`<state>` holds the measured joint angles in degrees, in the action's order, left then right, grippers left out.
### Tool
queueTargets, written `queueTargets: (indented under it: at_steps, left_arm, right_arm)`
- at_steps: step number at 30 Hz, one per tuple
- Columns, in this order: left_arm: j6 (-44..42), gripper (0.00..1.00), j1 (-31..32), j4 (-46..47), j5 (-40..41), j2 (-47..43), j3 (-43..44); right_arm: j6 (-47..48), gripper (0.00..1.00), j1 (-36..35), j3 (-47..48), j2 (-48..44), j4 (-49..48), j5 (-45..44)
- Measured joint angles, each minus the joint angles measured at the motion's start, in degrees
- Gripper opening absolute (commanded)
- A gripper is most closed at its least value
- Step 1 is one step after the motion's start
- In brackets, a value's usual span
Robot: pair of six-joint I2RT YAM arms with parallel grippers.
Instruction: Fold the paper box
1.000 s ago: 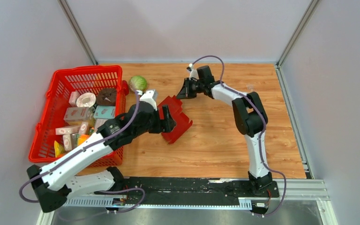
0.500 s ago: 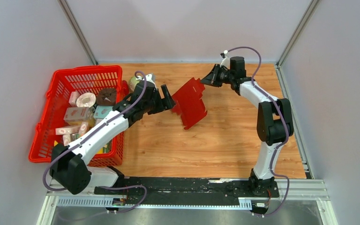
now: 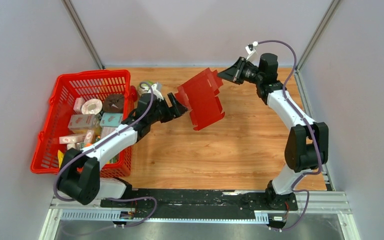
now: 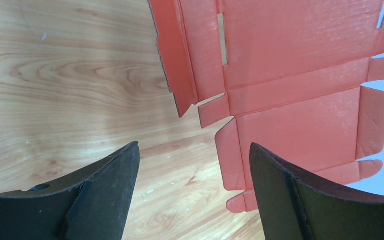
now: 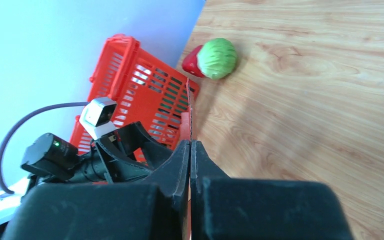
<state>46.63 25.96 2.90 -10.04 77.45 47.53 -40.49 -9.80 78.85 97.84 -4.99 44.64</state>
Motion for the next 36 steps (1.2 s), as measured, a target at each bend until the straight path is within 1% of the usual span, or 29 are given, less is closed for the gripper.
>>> queueTargets:
  at_steps: [5, 9, 15, 16, 18, 19, 21, 24, 25, 26, 27, 28, 29, 30, 31, 32, 33, 34, 35, 36]
  left_arm:
    - [0.8, 0.89, 0.0, 4.9, -0.3, -7.3, -4.4]
    - [1.1, 0.89, -0.1, 7.7, -0.9, -11.6, -5.2]
    - [2.1, 0.8, -0.1, 10.7, -1.9, -17.0, -7.5]
    - [2.1, 0.76, -0.1, 10.7, -2.0, -18.1, -7.9]
    - [2.3, 0.73, -0.1, 10.8, -2.1, -20.5, -8.5]
    - [2.4, 0.69, -0.1, 11.0, -2.2, -22.1, -8.9]
    - [2.8, 0.64, -0.1, 11.8, -2.9, -24.2, -9.5]
    - [3.8, 0.52, -0.1, 14.2, -4.3, -26.6, -10.9]
    - [4.2, 0.43, -0.1, 15.0, -4.8, -27.1, -11.6]
    - [4.5, 0.4, -0.1, 15.6, -5.2, -27.6, -12.3]
    - [4.7, 0.31, -0.1, 16.0, -5.7, -28.2, -13.1]
    - [5.0, 0.26, -0.1, 16.1, -6.0, -28.8, -13.7]
    - [4.9, 0.22, -0.1, 15.8, -6.3, -29.6, -14.1]
    - [4.7, 0.15, -0.1, 15.1, -6.5, -30.6, -14.4]
    - [4.5, 0.1, -0.1, 14.4, -6.7, -31.6, -14.5]
    - [4.1, 0.07, -0.1, 13.7, -7.0, -32.9, -14.5]
    - [3.3, 0.03, -0.1, 12.5, -7.4, -34.4, -14.5]
    - [2.7, 0.0, -0.1, 11.2, -7.6, -36.0, -14.4]
    - [1.7, 0.0, -0.1, 9.5, -7.9, -37.6, -14.3]
    - [0.7, 0.0, -0.1, 7.5, -8.0, -38.9, -14.1]
  right_arm:
    - [-4.4, 0.0, 0.2, -1.7, -3.9, -4.1, 2.8]
    - [-8.8, 0.0, 0.2, -2.8, -6.3, -8.2, 5.0]
    - [-12.5, 0.0, 0.2, -5.1, -11.5, -10.6, 6.8]
    - [-13.2, 0.0, 0.2, -5.6, -12.4, -11.2, 7.1]
    - [-14.7, 0.0, 0.2, -6.6, -13.7, -12.5, 7.8]
    - [-15.6, 0.0, 0.1, -7.1, -14.3, -13.4, 8.1]
    - [-17.3, 0.0, -0.2, -8.1, -15.1, -15.1, 8.7]
    - [-19.4, 0.0, -0.7, -10.2, -16.2, -16.9, 9.2]
    - [-19.8, 0.0, -1.0, -10.9, -16.7, -17.1, 9.2]
    - [-20.3, 0.0, -1.3, -11.6, -17.2, -17.2, 9.3]
    - [-20.7, 0.0, -1.5, -12.3, -17.8, -17.2, 9.4]
    - [-21.0, 0.03, -1.8, -12.8, -18.3, -17.2, 9.4]
    - [-21.0, 0.09, -1.9, -13.2, -18.9, -17.2, 9.5]
    - [-20.9, 0.26, -2.0, -13.5, -19.5, -16.9, 9.5]
    - [-20.3, 0.33, -2.1, -13.6, -20.2, -16.1, 9.6]
    - [-19.5, 0.4, -2.2, -13.6, -20.8, -14.9, 9.7]
    - [-17.7, 0.59, -2.2, -13.4, -21.2, -13.2, 9.7]
    - [-15.1, 0.68, -2.3, -13.0, -21.8, -10.2, 9.7]
    - [-11.7, 0.75, -2.3, -11.9, -22.0, -5.6, 9.5]
    - [-7.3, 0.84, -2.5, -10.1, -22.0, -0.4, 8.6]
